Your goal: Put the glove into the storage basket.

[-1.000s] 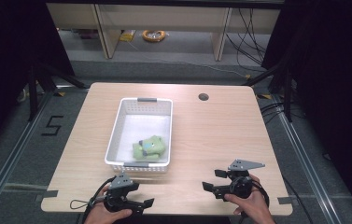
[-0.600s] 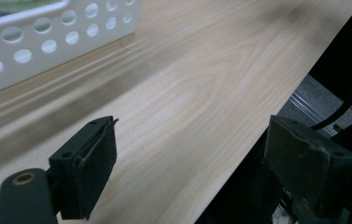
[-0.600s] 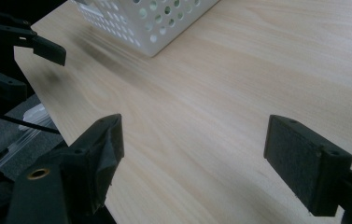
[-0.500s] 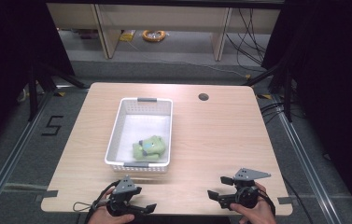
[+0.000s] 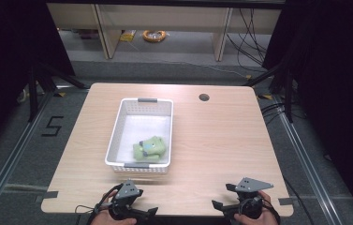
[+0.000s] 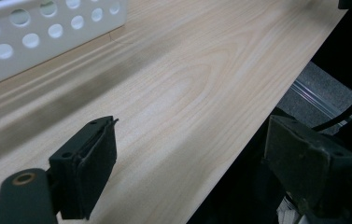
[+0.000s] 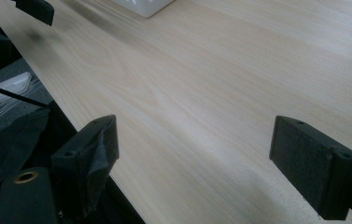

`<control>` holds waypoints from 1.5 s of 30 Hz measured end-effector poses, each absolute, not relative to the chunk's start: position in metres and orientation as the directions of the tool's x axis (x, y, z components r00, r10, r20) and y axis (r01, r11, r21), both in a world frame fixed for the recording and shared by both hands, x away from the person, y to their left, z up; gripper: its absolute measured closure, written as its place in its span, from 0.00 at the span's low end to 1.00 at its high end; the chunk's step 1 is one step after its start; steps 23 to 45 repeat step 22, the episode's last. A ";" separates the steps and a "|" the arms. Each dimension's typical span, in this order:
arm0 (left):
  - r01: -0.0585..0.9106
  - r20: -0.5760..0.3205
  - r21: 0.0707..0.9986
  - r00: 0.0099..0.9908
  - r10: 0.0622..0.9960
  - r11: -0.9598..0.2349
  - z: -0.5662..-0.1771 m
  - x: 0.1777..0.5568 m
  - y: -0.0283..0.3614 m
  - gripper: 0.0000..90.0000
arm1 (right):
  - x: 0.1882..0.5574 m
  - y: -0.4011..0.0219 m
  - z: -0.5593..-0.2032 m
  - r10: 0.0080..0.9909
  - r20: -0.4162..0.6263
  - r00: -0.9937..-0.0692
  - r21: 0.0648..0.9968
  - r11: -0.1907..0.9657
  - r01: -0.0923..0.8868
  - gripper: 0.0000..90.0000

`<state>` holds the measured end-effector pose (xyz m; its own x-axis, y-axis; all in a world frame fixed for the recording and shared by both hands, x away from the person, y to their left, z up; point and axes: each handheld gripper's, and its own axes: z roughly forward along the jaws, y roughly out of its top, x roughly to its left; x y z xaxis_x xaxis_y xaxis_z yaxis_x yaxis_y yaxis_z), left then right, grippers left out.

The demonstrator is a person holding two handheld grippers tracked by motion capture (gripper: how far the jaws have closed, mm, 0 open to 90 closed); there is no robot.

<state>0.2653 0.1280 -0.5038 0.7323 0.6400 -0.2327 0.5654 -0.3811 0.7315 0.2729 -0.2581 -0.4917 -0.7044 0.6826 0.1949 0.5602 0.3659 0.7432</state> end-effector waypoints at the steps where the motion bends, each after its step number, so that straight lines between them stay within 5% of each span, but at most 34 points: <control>1: 0.560 -0.229 0.735 0.735 0.638 -0.382 -0.504 0.265 0.128 0.18 | 0.273 -0.258 -0.492 0.683 0.195 -0.704 0.743 0.366 0.560 0.18; 45: 0.568 -0.236 0.736 0.725 0.646 -0.369 -0.505 0.266 0.128 0.18 | 0.272 -0.258 -0.495 0.695 0.189 -0.694 0.733 0.370 0.571 0.18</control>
